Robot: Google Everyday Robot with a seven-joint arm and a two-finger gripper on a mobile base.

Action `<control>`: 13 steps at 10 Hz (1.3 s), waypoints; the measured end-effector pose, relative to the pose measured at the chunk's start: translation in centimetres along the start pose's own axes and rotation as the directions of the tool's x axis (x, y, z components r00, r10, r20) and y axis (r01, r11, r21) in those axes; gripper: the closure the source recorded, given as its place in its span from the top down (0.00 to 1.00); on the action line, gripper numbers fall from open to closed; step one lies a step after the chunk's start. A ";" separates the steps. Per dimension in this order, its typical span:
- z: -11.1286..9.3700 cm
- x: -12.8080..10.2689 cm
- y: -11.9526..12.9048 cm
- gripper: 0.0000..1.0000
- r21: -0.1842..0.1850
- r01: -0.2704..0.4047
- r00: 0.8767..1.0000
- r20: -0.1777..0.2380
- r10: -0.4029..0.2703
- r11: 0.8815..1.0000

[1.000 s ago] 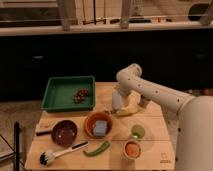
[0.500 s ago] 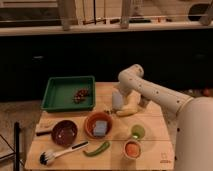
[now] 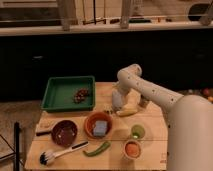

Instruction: Place towel in purple bowl

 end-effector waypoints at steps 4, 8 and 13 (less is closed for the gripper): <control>2.0 -0.2 0.0 0.76 -0.058 -0.004 1.000 0.018 0.005 0.998; 3.0 -0.2 0.3 0.40 -0.081 -0.015 0.999 0.031 0.017 0.997; 2.9 -0.2 0.4 0.00 -0.085 -0.011 0.999 0.030 0.014 0.996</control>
